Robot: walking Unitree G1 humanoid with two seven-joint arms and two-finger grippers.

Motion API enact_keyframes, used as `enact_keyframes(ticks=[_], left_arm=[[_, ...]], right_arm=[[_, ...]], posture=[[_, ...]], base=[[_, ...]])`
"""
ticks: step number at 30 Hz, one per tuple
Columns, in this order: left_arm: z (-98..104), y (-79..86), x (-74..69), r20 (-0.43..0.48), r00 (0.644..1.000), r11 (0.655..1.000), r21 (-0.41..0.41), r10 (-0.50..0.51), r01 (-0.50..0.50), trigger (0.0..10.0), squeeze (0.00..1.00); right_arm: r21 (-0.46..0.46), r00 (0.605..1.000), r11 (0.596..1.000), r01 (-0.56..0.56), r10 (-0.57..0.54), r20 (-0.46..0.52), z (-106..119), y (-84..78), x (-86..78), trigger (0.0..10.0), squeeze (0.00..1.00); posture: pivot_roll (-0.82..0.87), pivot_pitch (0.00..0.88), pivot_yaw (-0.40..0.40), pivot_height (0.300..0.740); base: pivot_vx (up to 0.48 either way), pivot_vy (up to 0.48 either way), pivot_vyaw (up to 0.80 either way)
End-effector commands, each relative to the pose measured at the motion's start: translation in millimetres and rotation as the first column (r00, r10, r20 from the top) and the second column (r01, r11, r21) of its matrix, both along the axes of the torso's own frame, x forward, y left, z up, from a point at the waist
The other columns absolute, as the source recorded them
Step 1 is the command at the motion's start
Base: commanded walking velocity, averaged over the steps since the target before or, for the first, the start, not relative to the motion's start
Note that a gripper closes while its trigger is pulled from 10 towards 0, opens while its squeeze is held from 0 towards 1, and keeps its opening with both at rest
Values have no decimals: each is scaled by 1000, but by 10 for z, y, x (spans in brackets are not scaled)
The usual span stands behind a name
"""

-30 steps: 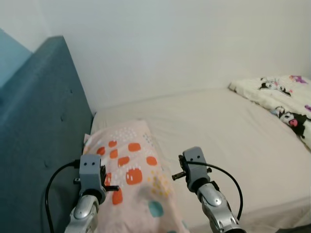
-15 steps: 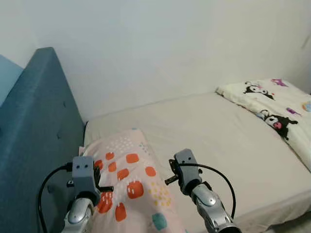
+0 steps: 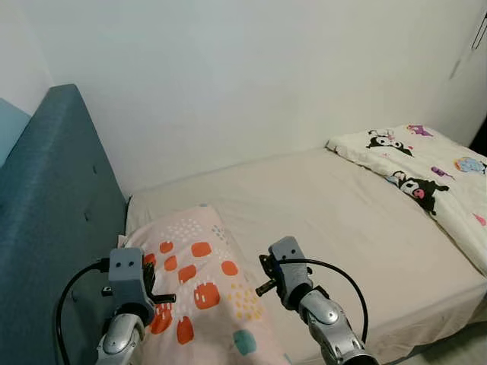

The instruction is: Clean up the room

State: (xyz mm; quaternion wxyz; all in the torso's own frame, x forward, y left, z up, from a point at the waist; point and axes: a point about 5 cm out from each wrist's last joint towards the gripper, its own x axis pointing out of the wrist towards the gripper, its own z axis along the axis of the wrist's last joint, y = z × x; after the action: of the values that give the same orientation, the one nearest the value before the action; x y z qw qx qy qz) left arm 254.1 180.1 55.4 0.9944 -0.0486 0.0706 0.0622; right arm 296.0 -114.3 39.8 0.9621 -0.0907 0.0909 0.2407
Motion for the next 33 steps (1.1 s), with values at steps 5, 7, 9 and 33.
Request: enact_keyframes(ticks=[5, 7, 9, 33], left_arm=[[-10, -8, -1, -3, 1000, 1000, -4, 1, -1, 10000, 0], [-33, -21, -6, -16, 1000, 1000, -4, -9, 9, 10000, 0], [-95, -28, -24, -49, 999, 1000, -6, -13, 12, 10000, 0], [-149, -149, -42, -85, 993, 996, 41, -80, 84, 10000, 0]], right_arm=[[-10, 997, 997, 71, -71, 11, 14, 3, 56, 10000, 0], [20, 993, 992, 121, -121, -10, 7, -39, 72, 10000, 0], [52, 975, 975, 216, -212, -70, -30, -135, 100, 10000, 0], [134, 968, 972, 195, -169, -183, -127, -137, 51, 10000, 0]], posture=[[-63, 0, -12, 740], [-63, 0, -11, 740], [-67, 0, -6, 740], [-69, 0, 1, 740]], base=[[0, 0, 0], [0, 0, 0], [0, 0, 0], [0, 0, 0]])
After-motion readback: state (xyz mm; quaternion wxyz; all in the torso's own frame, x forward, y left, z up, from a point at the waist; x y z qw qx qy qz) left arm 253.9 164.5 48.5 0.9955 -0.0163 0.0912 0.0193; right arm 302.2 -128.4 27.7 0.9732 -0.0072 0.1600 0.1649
